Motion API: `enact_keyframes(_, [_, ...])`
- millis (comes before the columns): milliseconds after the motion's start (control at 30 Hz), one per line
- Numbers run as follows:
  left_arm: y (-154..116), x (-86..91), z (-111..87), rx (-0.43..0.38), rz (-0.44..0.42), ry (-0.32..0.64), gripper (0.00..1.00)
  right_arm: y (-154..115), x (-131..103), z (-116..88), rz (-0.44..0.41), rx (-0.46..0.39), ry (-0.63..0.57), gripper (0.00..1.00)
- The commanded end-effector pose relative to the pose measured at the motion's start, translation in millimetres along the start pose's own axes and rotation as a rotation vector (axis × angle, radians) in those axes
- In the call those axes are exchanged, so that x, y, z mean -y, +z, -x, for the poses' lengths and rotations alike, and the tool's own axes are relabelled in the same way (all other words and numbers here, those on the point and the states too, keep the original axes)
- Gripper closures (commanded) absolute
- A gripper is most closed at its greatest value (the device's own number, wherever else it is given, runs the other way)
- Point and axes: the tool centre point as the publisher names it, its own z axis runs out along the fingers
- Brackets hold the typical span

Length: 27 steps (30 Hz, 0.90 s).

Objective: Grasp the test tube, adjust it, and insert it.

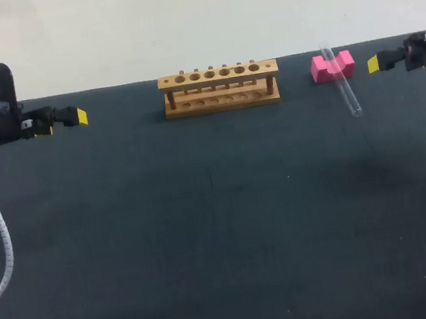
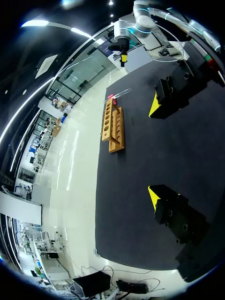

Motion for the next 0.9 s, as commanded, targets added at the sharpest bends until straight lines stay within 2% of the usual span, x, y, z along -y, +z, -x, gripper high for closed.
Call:
enact_keyframes(33, [-0.5,0.5,1.1,-0.005,0.004,-0.001,0.0,-0.1,-0.8,-0.1,-0.004,0.0,0.0,0.0])
enact_keyframes(667, [0.6,-1.7,1.1,0.0,-0.001,0.008,0.0,-0.1,-0.8,-0.1,-0.004,0.0,0.0,0.0])
enact_keyframes(900, [-0.8,-12.6,5.6,0.007,-0.267,0.243,0.0,-0.1,-0.8,-0.1,-0.004,0.0,0.0,0.0])
